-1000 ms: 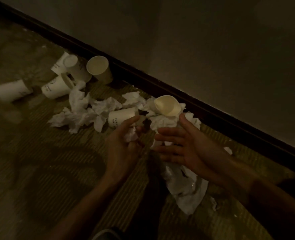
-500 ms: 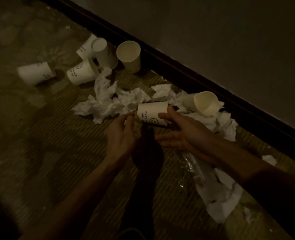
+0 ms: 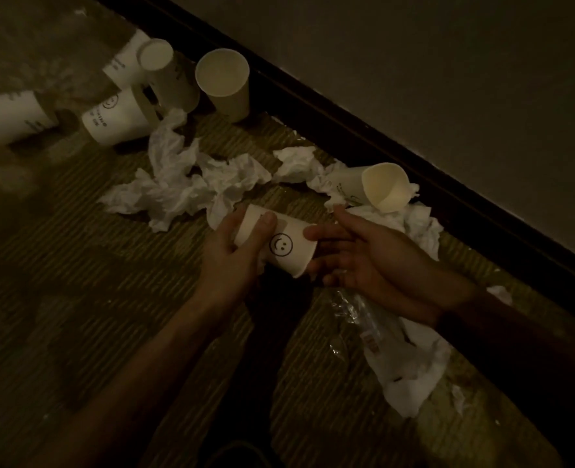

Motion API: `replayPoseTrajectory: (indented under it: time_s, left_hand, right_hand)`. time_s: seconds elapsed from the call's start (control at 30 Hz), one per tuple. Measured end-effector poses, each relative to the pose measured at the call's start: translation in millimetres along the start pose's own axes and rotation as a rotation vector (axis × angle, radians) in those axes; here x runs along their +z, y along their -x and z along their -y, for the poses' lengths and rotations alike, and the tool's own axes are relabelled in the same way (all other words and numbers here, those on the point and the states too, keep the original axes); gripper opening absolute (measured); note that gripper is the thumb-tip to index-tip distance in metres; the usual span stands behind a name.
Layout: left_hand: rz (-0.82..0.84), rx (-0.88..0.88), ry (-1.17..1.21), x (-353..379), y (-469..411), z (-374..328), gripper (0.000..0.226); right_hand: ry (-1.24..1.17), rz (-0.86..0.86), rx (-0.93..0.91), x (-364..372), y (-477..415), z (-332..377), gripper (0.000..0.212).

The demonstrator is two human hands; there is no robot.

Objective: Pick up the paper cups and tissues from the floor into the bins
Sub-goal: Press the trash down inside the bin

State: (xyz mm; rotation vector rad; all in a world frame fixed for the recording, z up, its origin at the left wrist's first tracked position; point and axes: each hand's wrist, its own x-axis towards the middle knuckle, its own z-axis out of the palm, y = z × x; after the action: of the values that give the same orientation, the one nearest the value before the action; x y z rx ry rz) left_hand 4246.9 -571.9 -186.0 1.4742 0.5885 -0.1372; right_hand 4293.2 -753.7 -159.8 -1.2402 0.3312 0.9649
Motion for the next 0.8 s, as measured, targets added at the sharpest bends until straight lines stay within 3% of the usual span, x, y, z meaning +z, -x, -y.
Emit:
replayPoseTrajectory:
  time_s: [0.07,0.17,0.23,0.3,0.37,0.47,0.6,0.7,0.8]
  left_hand:
    - [-0.011,0.023,-0.021,-1.4,1.1,0.3,0.014]
    - [-0.042,0.043,-0.052,-9.6,0.1,2.8,0.014]
    - [-0.048,0.049,-0.052,-11.5,-0.3,5.3,0.011]
    - [-0.024,0.046,-0.039,-8.4,1.3,7.8,0.009]
    - [0.015,0.043,-0.026,-2.8,5.3,10.0,0.012]
    - [0.053,0.014,-0.019,1.3,11.1,11.1,0.015]
    - [0.032,-0.062,-0.034,-5.3,11.4,12.5,0.021]
    - [-0.012,-0.082,-0.05,-12.1,10.6,14.0,0.023]
    - [-0.048,-0.05,-0.053,-18.6,6.9,11.5,0.023]
  right_hand:
    - [0.168,-0.049,-0.097,-3.4,9.2,-1.1,0.031]
    - [0.714,-0.383,-0.36,-17.4,22.6,-14.4,0.014]
    - [1.098,-0.547,-0.289,-30.4,29.1,-26.1,0.025]
    - [1.303,-0.513,-0.052,-39.9,30.7,-38.5,0.049]
    - [1.359,-0.443,0.031,-43.9,26.4,-48.9,0.068]
    - [1.369,-0.438,-0.09,-40.1,19.6,-59.1,0.075]
    - [1.411,-0.436,-0.189,-38.4,18.6,-64.7,0.049]
    - [1.305,-0.394,-0.213,-45.2,23.1,-62.4,0.027]
    - [1.171,-0.344,-0.197,-50.7,25.8,-49.9,0.019]
